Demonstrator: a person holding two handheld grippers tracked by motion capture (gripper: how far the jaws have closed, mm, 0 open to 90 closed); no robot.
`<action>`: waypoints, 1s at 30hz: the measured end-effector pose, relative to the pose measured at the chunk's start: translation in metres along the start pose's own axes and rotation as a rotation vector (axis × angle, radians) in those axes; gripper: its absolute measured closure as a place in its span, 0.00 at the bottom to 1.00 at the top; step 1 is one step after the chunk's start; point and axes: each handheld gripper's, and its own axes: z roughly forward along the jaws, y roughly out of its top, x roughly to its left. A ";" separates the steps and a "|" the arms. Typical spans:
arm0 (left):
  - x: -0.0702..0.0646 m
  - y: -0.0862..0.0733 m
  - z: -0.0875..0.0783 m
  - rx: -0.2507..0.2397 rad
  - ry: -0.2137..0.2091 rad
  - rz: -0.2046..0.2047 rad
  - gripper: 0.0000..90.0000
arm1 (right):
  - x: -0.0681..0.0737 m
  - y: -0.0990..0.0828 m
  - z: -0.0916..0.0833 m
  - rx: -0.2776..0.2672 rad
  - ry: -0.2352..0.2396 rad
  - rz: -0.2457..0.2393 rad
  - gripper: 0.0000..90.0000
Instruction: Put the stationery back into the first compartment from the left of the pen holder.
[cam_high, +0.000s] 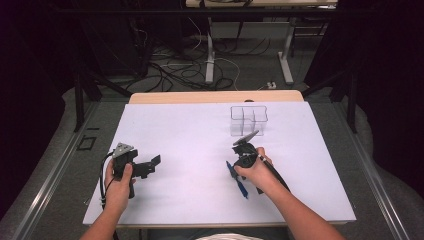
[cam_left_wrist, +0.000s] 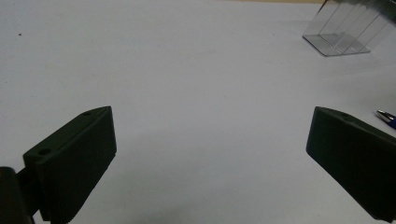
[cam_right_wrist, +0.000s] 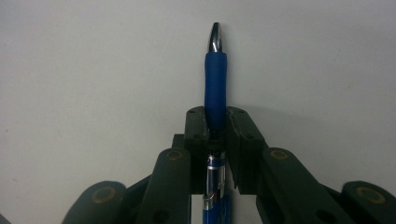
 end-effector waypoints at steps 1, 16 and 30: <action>0.000 0.000 0.000 0.000 0.000 0.000 0.02 | 0.000 0.000 0.000 0.001 0.001 0.002 0.88; 0.000 0.000 0.000 -0.001 -0.002 -0.001 0.02 | 0.000 0.000 -0.003 -0.007 0.024 0.009 0.89; 0.000 0.000 0.000 -0.002 -0.002 -0.001 0.02 | -0.002 0.001 -0.015 -0.066 0.062 -0.017 0.89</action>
